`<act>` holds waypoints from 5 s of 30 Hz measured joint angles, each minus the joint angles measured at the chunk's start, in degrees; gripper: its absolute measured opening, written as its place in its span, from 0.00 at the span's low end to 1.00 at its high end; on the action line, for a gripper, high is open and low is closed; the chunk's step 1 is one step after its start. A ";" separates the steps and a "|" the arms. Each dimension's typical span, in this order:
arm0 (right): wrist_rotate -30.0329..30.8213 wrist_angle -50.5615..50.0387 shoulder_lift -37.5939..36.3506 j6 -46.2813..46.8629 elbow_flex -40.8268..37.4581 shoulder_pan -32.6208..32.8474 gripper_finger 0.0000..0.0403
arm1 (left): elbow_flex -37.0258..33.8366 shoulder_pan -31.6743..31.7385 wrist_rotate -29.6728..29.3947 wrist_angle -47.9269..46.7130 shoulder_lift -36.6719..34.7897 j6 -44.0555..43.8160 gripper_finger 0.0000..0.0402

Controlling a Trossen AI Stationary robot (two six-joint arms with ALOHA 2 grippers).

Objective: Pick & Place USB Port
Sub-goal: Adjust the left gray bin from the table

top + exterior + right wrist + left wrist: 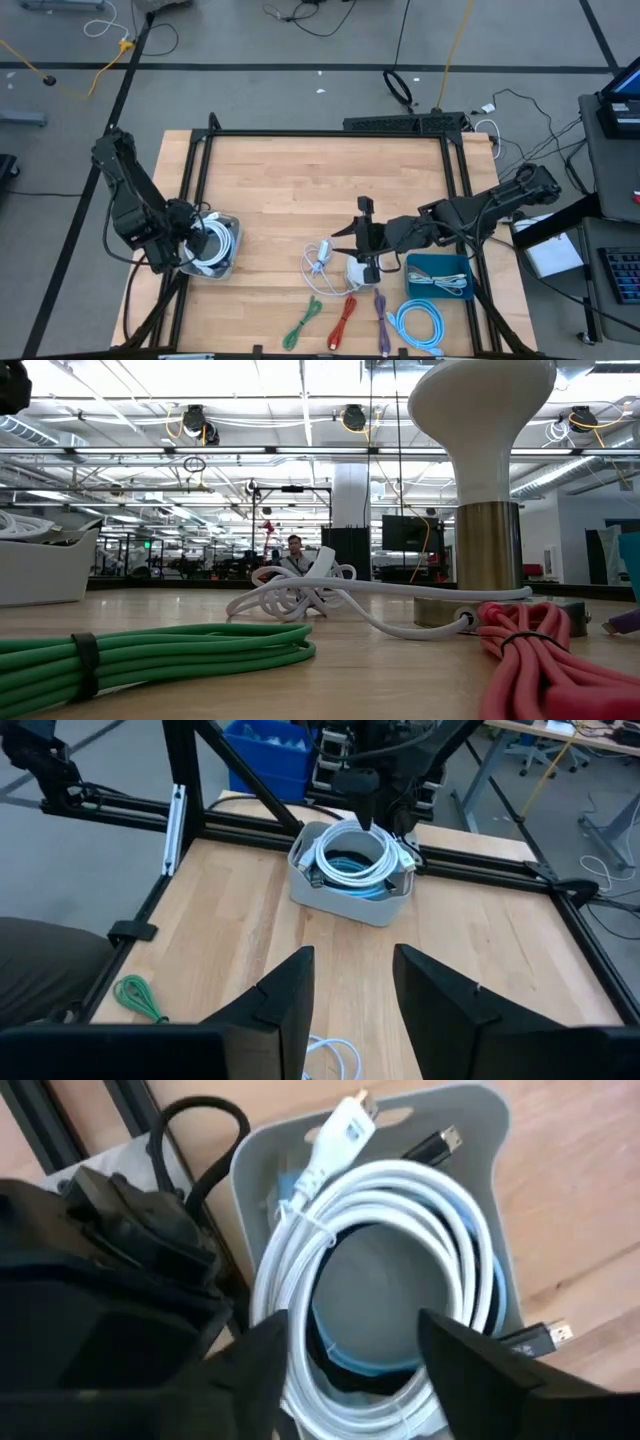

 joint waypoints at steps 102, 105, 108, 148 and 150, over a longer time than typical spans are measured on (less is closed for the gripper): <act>-0.31 5.73 0.00 -0.84 -4.33 -1.42 0.32 | -3.59 37.61 -11.60 39.41 18.28 59.92 0.00; -0.31 5.75 0.00 -0.83 -4.49 -1.42 0.32 | -3.59 39.78 -9.91 39.92 19.83 62.47 0.00; -0.23 6.13 -0.04 -0.83 -5.46 -1.44 0.32 | -3.59 40.65 -8.17 41.20 21.65 64.05 0.00; -0.27 9.40 -0.02 -0.39 -7.83 -2.56 0.32 | -5.36 31.54 1.16 20.37 20.70 46.52 0.00; -0.27 9.45 -0.02 -0.39 -7.83 -2.56 0.32 | -5.36 31.20 1.12 20.79 20.70 45.84 0.00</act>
